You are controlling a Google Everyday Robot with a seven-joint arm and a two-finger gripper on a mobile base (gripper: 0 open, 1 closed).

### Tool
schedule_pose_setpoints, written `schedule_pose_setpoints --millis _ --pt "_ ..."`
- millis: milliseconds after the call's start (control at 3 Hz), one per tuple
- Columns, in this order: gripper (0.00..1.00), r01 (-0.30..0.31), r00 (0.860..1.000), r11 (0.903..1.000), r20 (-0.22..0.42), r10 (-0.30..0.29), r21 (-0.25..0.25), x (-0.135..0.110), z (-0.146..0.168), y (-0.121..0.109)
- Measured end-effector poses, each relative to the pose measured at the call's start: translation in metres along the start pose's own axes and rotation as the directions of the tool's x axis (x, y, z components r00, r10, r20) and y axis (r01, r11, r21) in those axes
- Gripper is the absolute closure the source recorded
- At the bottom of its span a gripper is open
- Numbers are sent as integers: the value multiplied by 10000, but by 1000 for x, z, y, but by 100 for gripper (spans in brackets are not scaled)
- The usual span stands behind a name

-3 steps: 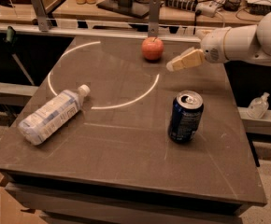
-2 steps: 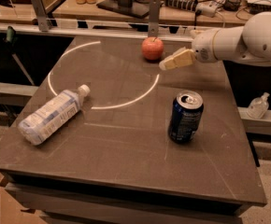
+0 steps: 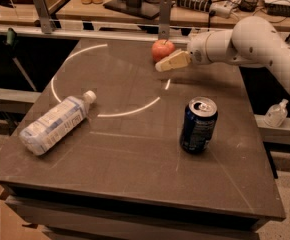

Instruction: Move apple near blue plastic bottle

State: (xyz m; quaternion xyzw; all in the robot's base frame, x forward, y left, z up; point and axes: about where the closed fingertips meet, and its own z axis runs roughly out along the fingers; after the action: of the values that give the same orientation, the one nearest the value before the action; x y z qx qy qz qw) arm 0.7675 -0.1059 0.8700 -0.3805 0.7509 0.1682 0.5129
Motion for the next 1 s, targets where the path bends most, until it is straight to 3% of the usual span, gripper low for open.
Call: schedule_pose_setpoints --millis 333,667,1000 --pt "16 -73 10000 9994 10 74 -326 -3 26 3" --pt "39 17 10000 9986 76 -13 -536 -8 37 5" --pt "64 142 9999 9968 87 -136 -786 -22 23 7"
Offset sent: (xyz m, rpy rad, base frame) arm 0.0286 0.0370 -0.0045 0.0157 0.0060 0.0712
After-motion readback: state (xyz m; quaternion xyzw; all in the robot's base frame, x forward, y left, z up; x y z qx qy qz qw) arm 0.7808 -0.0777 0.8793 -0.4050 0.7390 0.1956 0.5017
